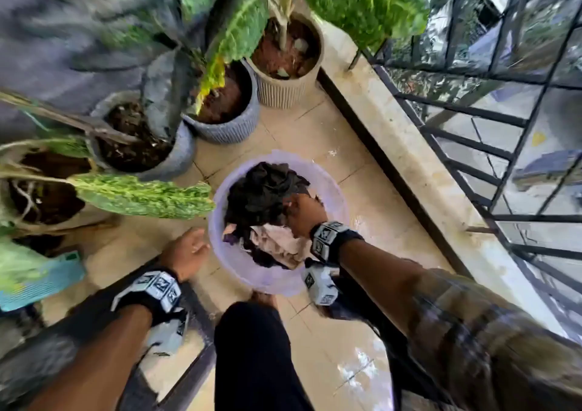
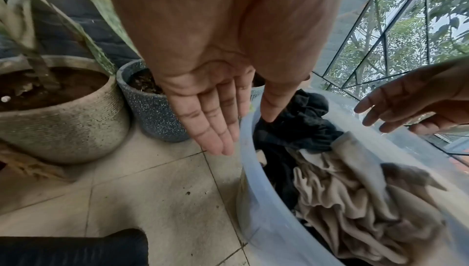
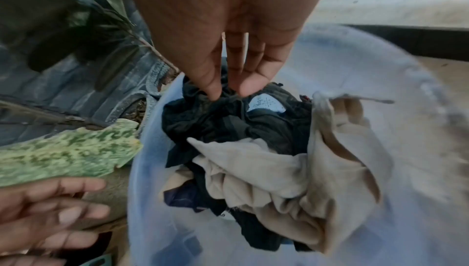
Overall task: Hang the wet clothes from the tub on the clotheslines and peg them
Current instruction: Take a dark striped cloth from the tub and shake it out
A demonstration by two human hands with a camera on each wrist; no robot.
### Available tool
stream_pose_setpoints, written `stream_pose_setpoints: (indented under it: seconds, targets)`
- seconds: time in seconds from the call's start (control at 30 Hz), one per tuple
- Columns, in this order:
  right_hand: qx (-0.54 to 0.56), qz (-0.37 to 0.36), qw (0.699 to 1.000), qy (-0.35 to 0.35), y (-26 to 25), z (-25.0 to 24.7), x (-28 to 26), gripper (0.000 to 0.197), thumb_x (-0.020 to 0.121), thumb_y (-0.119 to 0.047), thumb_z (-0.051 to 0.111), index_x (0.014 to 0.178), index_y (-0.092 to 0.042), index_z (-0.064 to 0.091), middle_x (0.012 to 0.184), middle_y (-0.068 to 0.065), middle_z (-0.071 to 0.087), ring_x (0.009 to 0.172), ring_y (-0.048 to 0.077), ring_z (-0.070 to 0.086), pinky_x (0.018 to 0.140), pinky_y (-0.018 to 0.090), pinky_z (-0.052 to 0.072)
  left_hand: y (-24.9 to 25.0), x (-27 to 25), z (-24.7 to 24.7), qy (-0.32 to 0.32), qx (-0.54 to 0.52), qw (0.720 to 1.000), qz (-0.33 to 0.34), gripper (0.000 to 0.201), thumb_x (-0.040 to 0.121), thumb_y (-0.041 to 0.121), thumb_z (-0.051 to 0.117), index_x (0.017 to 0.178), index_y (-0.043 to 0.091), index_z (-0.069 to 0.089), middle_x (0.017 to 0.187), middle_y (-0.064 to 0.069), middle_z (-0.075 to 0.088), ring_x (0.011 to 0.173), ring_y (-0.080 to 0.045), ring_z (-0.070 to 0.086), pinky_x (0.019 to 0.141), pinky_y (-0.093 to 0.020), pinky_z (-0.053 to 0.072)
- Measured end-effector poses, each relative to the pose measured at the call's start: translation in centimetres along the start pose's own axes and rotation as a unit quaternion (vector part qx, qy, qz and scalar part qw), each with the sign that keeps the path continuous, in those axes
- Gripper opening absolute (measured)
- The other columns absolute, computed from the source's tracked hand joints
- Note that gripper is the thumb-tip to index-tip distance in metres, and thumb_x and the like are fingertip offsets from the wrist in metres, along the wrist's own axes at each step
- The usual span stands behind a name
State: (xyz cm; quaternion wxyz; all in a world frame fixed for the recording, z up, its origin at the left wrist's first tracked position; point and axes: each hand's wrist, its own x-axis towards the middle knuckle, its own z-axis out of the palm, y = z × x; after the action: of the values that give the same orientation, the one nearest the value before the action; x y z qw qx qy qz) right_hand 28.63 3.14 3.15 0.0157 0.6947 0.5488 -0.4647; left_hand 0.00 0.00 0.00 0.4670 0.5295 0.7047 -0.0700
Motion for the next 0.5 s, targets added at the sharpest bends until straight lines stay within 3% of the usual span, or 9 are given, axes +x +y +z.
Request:
stream_pose_setpoints:
  seconds: [0.07,0.13,0.2,0.33,0.5]
  targets:
    - [0.016,0.009,0.999,0.031,0.4,0.4,1.8,0.01,0.078,-0.024,0.06,0.082,-0.015,0.061,0.097,0.015,0.064,0.088,0.035,0.058,0.069,0.029,0.038,-0.9,1.5,0.5,0.004,-0.001,1.0,-0.011,0.049,0.089,0.015,0.066,0.136,0.015,0.052,0.109,-0.011,0.069,0.096,-0.026,0.066,0.089,-0.032,0.048]
    - [0.021,0.029,0.999,0.024,1.1,1.0,3.7,0.027,0.08,-0.021,0.065,0.105,-0.009,0.067,0.11,0.015,0.066,0.101,0.034,0.06,0.08,0.035,0.049,-1.2,2.6,1.5,-0.01,-0.019,1.0,-0.007,0.05,0.088,0.011,0.067,0.135,0.014,0.052,0.1,-0.009,0.066,0.089,-0.024,0.064,0.083,-0.029,0.046]
    - [0.005,0.028,1.0,-0.003,1.5,1.8,5.1,0.036,0.082,-0.018,0.067,0.116,-0.009,0.066,0.117,0.013,0.065,0.108,0.033,0.061,0.089,0.036,0.05,-1.5,3.4,2.5,-0.014,-0.019,1.0,-0.004,0.05,0.087,0.01,0.068,0.134,0.014,0.052,0.097,-0.009,0.066,0.085,-0.024,0.063,0.079,-0.029,0.046]
    - [-0.023,0.022,0.999,-0.01,2.6,3.5,7.1,0.028,0.079,-0.026,0.066,0.107,-0.023,0.068,0.112,0.004,0.066,0.105,0.027,0.062,0.082,0.024,0.042,-2.3,4.4,2.5,-0.009,-0.013,1.0,-0.008,0.05,0.086,0.01,0.068,0.133,0.016,0.053,0.096,-0.008,0.07,0.086,-0.025,0.067,0.083,-0.035,0.053]
    - [0.015,0.017,1.0,0.019,2.3,2.3,6.1,0.029,0.085,-0.012,0.058,0.108,-0.023,0.071,0.113,0.002,0.07,0.106,0.025,0.063,0.088,0.025,0.045,-1.3,3.8,1.7,-0.035,0.041,0.998,-0.012,0.045,0.088,0.02,0.067,0.131,0.014,0.054,0.098,-0.008,0.07,0.092,-0.028,0.066,0.087,-0.037,0.052]
